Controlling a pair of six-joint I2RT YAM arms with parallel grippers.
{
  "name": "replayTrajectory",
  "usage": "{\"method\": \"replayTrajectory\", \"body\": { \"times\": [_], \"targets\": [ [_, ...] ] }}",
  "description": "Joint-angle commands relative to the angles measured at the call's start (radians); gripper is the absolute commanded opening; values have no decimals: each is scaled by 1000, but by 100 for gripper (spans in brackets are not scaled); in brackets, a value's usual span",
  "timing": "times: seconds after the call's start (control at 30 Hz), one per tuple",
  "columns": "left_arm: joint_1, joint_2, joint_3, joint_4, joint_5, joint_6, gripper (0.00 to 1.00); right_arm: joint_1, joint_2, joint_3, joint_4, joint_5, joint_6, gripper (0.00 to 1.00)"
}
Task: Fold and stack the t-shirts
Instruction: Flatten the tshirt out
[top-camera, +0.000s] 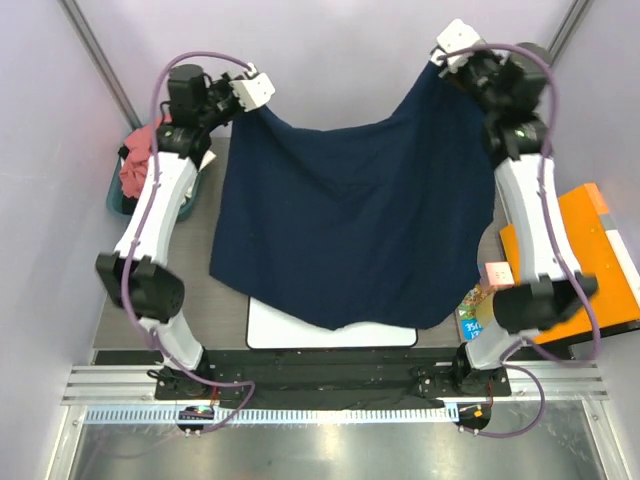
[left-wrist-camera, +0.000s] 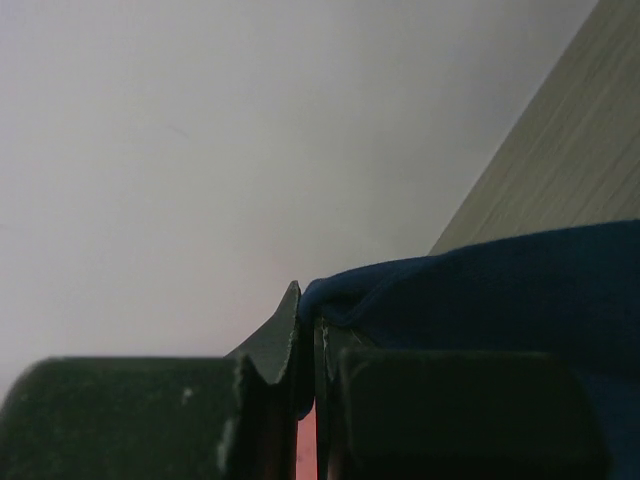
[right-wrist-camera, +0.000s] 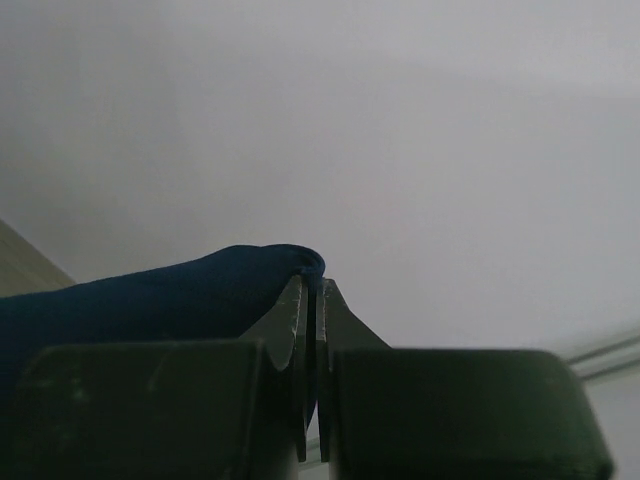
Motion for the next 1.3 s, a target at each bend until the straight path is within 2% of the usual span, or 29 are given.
{"method": "replayTrajectory", "body": {
  "times": [0.0, 0.1, 0.17, 0.27, 0.33, 0.4, 0.43, 0.47, 0.6, 0.63, 0.67, 0.73, 0.77, 0.83, 0.87, 0.97, 1.03, 1.07, 1.1, 1.13, 1.17, 1.2, 1.27],
  "targets": [
    [5, 144, 187, 73, -74, 95, 0, -12, 178, 105, 169, 86, -105, 1],
    [-1, 264, 365, 166, -136, 104, 0, -19, 324, 373, 171, 132, -142, 1],
    [-3, 298, 439, 292, -188, 112, 0, -28, 381, 579, 145, 106, -186, 1],
    [-3, 260, 429, 514, -199, 119, 0, -32, 369, 705, 137, 39, -289, 1],
    [-5, 208, 378, 675, -197, 101, 0, -33, 267, 667, 160, -2, -329, 1],
    [-3, 96, 230, 769, -191, 87, 0, -25, 128, 515, 210, -55, -351, 1],
    [-5, 61, 166, 867, -187, 81, 0, -16, 96, 468, 226, -64, -384, 1],
    [-5, 18, 37, 906, -171, 81, 0, -4, 72, 420, 218, -62, -388, 1],
    [-6, -133, -258, 966, -167, 82, 0, 5, 1, 333, 116, -11, -277, 1],
    [-8, -183, -322, 964, -165, 89, 0, 7, -58, 275, 71, -1, -267, 1],
    [-6, -203, -452, 966, -164, 107, 0, 7, -95, 107, 56, 0, -241, 1],
    [-5, -272, -586, 951, -135, 148, 0, 7, -180, -90, -16, -22, -224, 1],
    [-6, -295, -710, 929, -119, 176, 0, 7, -256, -286, -45, -32, -228, 1],
    [-6, -332, -833, 897, -64, 268, 0, 7, -342, -478, -128, -53, -231, 1],
    [-6, -363, -937, 882, -50, 300, 0, 8, -410, -631, -163, -61, -246, 1],
    [-5, -424, -1095, 752, 2, 413, 0, 10, -511, -836, -304, -87, -291, 1],
    [-3, -449, -1145, 578, 46, 528, 0, 10, -545, -905, -390, -113, -320, 1],
    [2, -472, -1183, 538, 65, 544, 0, 10, -553, -915, -424, -121, -335, 1],
    [5, -480, -1191, 422, 82, 572, 0, 10, -559, -918, -458, -130, -363, 1],
    [8, -483, -1194, 367, 86, 639, 0, 11, -556, -918, -511, -134, -372, 1],
    [17, -489, -1199, 328, 109, 645, 0, 11, -550, -904, -545, -141, -386, 1],
    [20, -487, -1190, 206, 112, 689, 0, 11, -530, -892, -576, -144, -400, 1],
    [18, -481, -1156, 119, 114, 751, 0, 11, -507, -846, -657, -150, -432, 1]
  ]
}}
